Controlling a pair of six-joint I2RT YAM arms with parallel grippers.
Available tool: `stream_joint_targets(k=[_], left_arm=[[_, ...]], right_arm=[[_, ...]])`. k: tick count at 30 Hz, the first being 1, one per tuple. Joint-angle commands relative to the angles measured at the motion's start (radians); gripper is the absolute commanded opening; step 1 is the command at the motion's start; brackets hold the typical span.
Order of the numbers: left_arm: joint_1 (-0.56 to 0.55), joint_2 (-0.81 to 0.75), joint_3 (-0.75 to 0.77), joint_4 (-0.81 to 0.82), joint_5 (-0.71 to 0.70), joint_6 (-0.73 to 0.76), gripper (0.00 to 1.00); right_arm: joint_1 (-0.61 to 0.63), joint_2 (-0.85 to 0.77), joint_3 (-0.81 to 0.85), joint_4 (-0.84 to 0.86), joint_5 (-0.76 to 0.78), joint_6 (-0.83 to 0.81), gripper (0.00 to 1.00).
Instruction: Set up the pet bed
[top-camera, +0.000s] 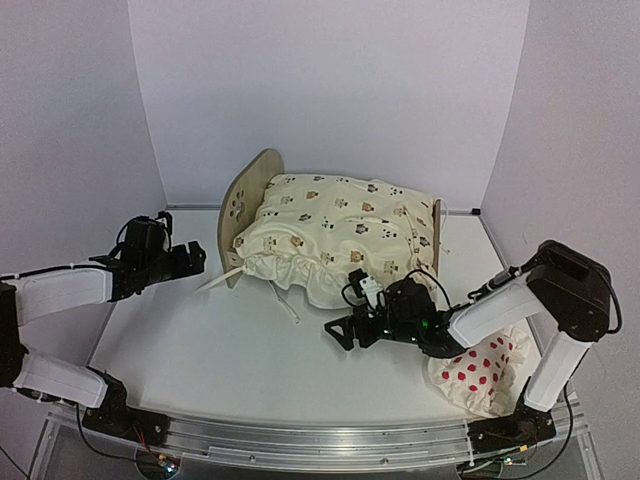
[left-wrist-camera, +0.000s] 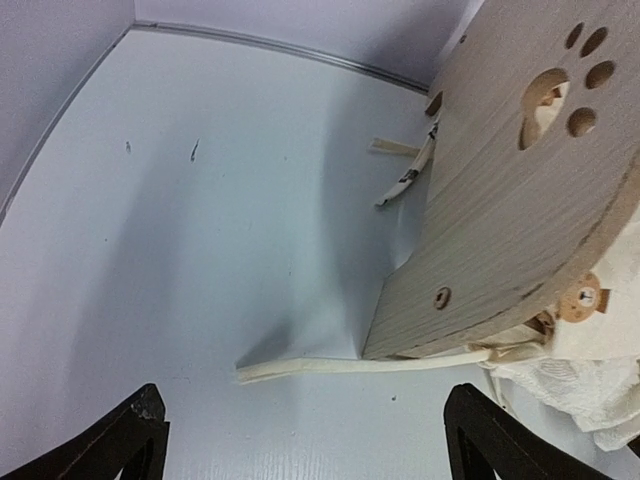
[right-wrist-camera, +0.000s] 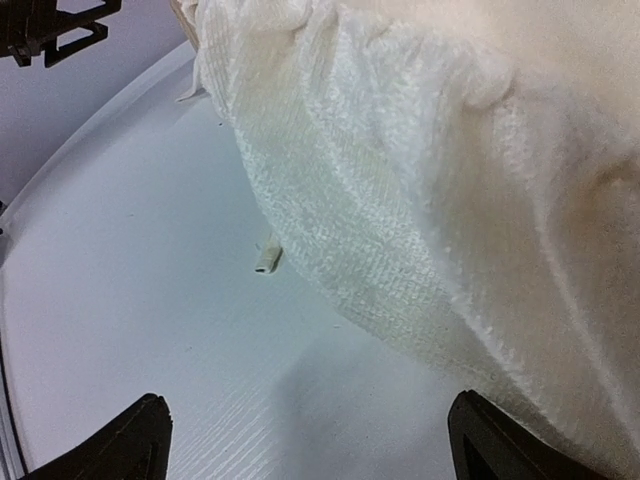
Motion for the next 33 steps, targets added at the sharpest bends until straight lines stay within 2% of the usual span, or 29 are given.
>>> stream_joint_targets(k=[1,8,10,14,16,23,33], left_arm=[[0.005,-0.088,0.012,0.022,0.05,0.068,0.99],[0.004,-0.099,0.054,0.094,0.296,0.115,0.95],[0.004,-0.07,0.104,0.081,0.341,0.137,0.93],[0.002,-0.038,0.183,0.073,0.377,0.163,0.91],[0.001,-0.011,0.223,0.07,0.381,0.168,0.89],[0.002,0.111,0.329,0.042,0.376,0.245,0.79],[-0.001,0.275,0.45,0.045,0.383,0.271,0.52]], right_arm=[[-0.003,-0.109,-0.01,-0.076,0.004,0.032,0.98],[0.002,-0.254,0.001,-0.241,0.016,0.023,0.98],[0.001,-0.295,0.037,-0.349,0.101,0.001,0.98],[0.002,-0.348,0.191,-0.67,0.369,-0.053,0.98],[0.001,-0.372,0.225,-0.744,0.417,-0.066,0.98],[-0.008,-0.43,0.294,-0.825,0.549,-0.105,0.98],[-0.13,-0.455,0.379,-0.941,0.616,-0.098,0.98]])
